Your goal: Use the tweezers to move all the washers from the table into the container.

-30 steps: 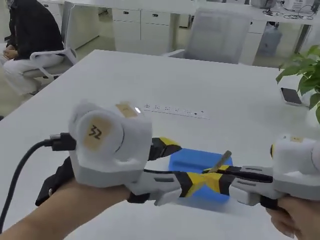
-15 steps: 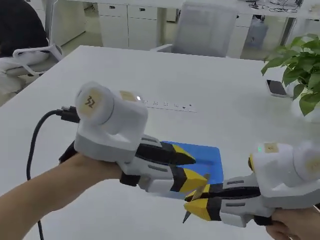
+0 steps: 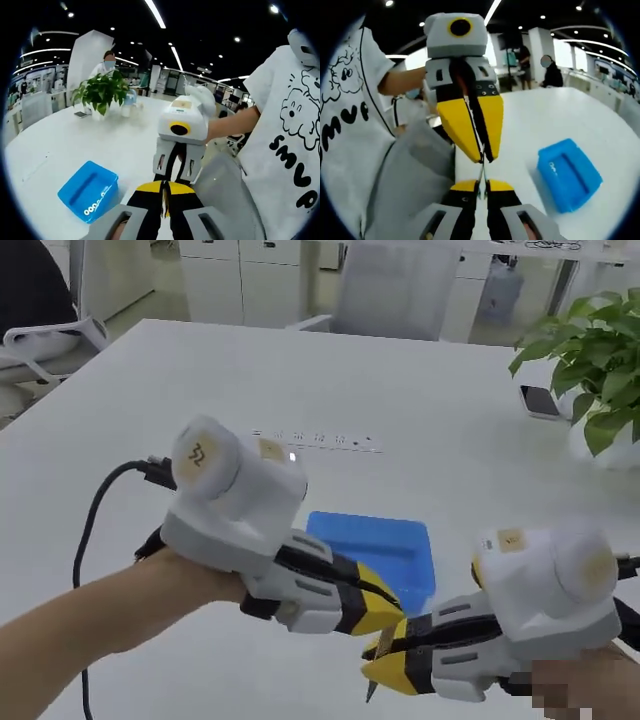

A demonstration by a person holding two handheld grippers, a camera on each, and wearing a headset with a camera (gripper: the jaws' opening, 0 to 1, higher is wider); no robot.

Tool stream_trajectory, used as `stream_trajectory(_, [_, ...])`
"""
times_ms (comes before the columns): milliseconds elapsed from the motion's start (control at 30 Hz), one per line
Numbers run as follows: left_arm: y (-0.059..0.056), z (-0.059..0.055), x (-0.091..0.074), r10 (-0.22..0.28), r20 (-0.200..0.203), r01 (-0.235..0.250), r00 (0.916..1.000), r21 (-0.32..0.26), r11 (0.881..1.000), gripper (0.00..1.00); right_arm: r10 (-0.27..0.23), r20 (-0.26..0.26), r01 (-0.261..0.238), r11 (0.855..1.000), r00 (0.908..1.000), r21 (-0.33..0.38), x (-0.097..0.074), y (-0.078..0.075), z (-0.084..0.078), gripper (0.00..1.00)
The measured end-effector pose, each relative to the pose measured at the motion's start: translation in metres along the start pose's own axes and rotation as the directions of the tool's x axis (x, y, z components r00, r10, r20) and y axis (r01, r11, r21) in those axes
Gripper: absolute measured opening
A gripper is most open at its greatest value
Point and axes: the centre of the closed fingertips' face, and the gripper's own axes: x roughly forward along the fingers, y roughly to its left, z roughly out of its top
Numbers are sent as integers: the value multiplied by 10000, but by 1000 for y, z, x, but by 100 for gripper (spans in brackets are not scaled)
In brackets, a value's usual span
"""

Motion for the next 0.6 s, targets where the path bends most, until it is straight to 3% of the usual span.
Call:
stream_trajectory(100, [0,-5,3,-18,-215,30,9998,574,9983,0,-180,-220,177,9997,9996,-171,1,-4,-6,3])
stream_trajectory(200, [5,-14,5,79,-699,8,9975,1234,9924,0,-307,-618,286,9990,9976,-356,2,-10,-16,4])
stream_trajectory(300, [9,-24,9,301,-1121,-123,9932,1560,9877,0,-631,-1429,490,9938,9877,-1001,2,-20,-29,4])
stream_trajectory(400, [17,-34,12,682,-1456,-385,9870,1978,9795,0,-928,-1901,650,9870,9774,-1473,4,-29,-37,4])
stream_trajectory(600, [32,-54,20,1075,-1908,-623,9757,2287,9715,0,-1314,-2265,950,9818,9651,-1645,12,-46,-50,4])
